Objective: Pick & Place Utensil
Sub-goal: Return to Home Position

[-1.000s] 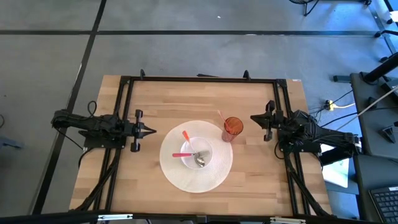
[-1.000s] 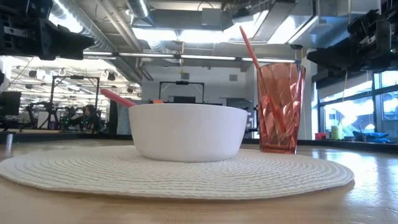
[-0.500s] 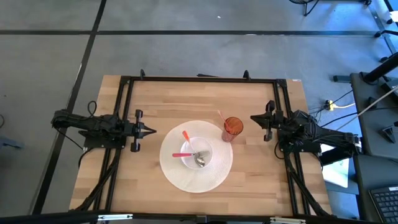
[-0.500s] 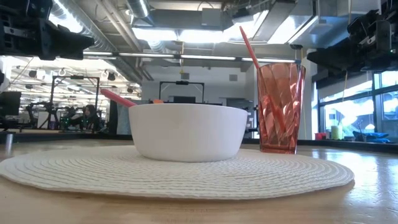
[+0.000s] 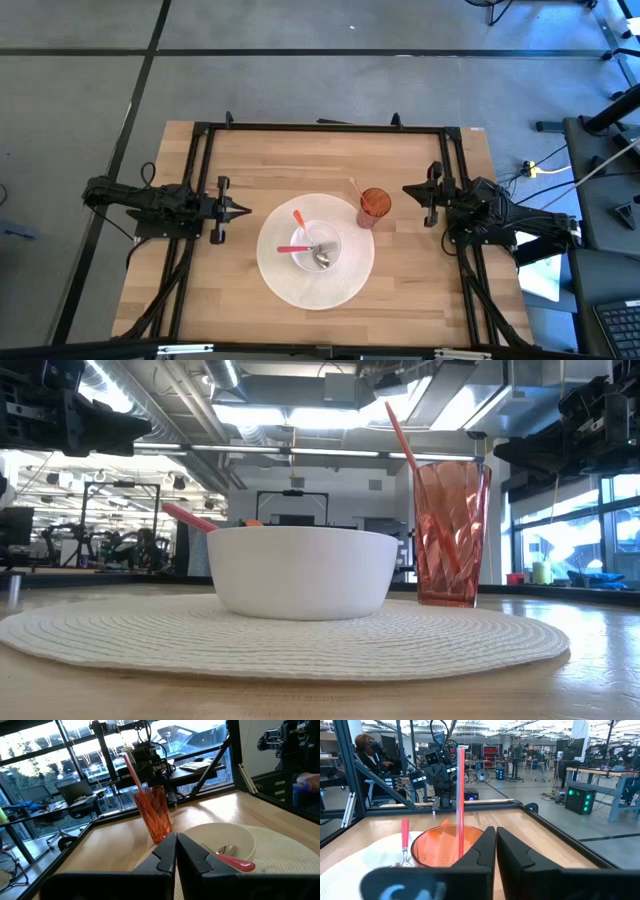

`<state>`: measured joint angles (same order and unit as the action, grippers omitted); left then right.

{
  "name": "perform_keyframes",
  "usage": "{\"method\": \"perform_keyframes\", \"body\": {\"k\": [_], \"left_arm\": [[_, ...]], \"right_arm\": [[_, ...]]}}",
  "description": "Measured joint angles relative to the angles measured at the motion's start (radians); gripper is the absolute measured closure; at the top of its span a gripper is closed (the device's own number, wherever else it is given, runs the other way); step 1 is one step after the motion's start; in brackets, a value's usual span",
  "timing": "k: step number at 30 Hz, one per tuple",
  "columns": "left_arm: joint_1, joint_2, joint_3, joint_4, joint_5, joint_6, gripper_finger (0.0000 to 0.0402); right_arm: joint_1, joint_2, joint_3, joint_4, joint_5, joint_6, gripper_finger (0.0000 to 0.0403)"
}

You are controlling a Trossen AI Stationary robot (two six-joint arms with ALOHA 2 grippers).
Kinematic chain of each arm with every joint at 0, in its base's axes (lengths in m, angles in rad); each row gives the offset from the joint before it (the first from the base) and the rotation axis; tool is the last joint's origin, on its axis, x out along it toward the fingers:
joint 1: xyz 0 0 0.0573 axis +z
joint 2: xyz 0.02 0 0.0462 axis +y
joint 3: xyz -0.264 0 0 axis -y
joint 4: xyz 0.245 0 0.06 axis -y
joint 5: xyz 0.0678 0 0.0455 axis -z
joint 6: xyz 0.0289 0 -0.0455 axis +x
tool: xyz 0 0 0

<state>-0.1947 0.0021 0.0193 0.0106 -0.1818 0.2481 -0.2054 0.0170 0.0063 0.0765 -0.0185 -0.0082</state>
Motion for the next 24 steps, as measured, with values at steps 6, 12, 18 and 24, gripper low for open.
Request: {"method": "perform_keyframes", "body": {"k": [6, 12, 18, 24], "left_arm": [[0.000, 0.000, 0.000, 0.000, 0.000, 0.000, 0.0398], [0.000, 0.000, 0.000, 0.000, 0.000, 0.000, 0.0394], [0.000, 0.000, 0.000, 0.000, 0.000, 0.000, 0.0396], [0.000, 0.000, 0.000, 0.000, 0.000, 0.000, 0.0396]], "right_arm": [[0.000, 0.000, 0.000, 0.000, 0.000, 0.000, 0.0386], [0.000, 0.000, 0.000, 0.000, 0.000, 0.000, 0.0386], [0.000, 0.000, 0.000, 0.000, 0.000, 0.000, 0.0386], [0.000, 0.000, 0.000, 0.000, 0.000, 0.000, 0.0386]]}}
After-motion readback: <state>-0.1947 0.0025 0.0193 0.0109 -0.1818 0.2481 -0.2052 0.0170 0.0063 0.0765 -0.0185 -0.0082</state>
